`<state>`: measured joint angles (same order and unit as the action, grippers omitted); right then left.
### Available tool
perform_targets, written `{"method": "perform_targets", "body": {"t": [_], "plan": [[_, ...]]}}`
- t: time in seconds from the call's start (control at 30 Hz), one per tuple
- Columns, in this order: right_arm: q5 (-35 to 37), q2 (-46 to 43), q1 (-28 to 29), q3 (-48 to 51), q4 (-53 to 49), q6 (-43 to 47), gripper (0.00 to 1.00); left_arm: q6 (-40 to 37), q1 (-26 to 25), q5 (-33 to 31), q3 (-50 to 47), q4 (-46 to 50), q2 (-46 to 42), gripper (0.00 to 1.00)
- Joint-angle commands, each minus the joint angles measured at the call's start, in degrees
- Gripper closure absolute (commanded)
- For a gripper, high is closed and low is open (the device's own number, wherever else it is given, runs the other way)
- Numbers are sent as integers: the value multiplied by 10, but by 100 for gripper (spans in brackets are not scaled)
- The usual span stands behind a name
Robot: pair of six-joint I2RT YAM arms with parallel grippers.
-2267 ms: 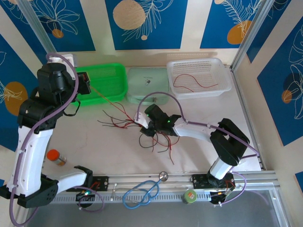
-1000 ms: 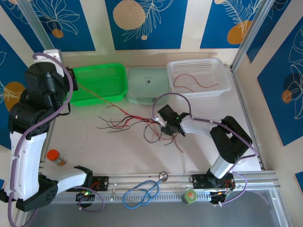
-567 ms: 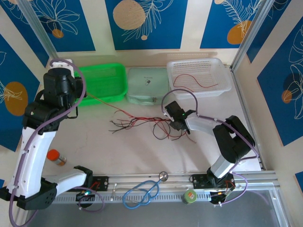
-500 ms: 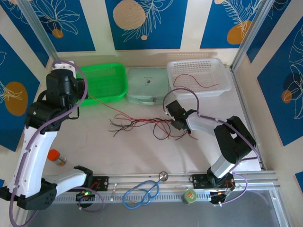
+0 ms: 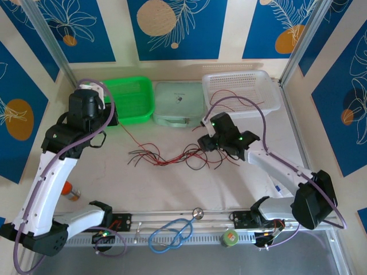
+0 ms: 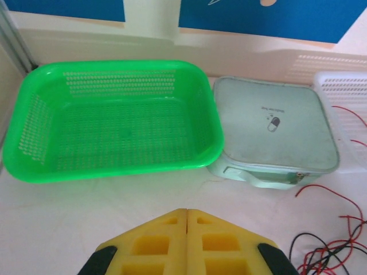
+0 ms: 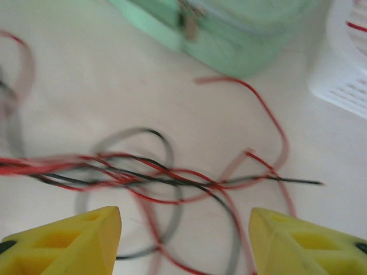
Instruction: Untangle the cables
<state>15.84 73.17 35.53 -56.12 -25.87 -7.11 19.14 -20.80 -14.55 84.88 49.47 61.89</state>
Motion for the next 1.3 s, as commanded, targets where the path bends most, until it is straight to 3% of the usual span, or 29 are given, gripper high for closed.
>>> {"method": "perform_targets", "body": {"t": [0.0, 0.23, 0.43, 0.97, 1.27], "plan": [[-139, 19, 34, -35, -46, -233, 39, 11, 2, 39, 33, -13, 1, 100], [-147, 99, 184, -29, 53, -567, 32, 10, 2, 80, 89, -4, 17, 100], [-84, 140, 238, -15, 147, -751, 26, 16, 3, 109, 90, -11, 16, 100], [215, 259, 341, -71, 230, -831, 18, 40, 2, 201, 89, -29, 1, 100], [300, 339, 333, -102, 261, -897, 14, 42, 2, 238, 86, -32, -14, 100]]}}
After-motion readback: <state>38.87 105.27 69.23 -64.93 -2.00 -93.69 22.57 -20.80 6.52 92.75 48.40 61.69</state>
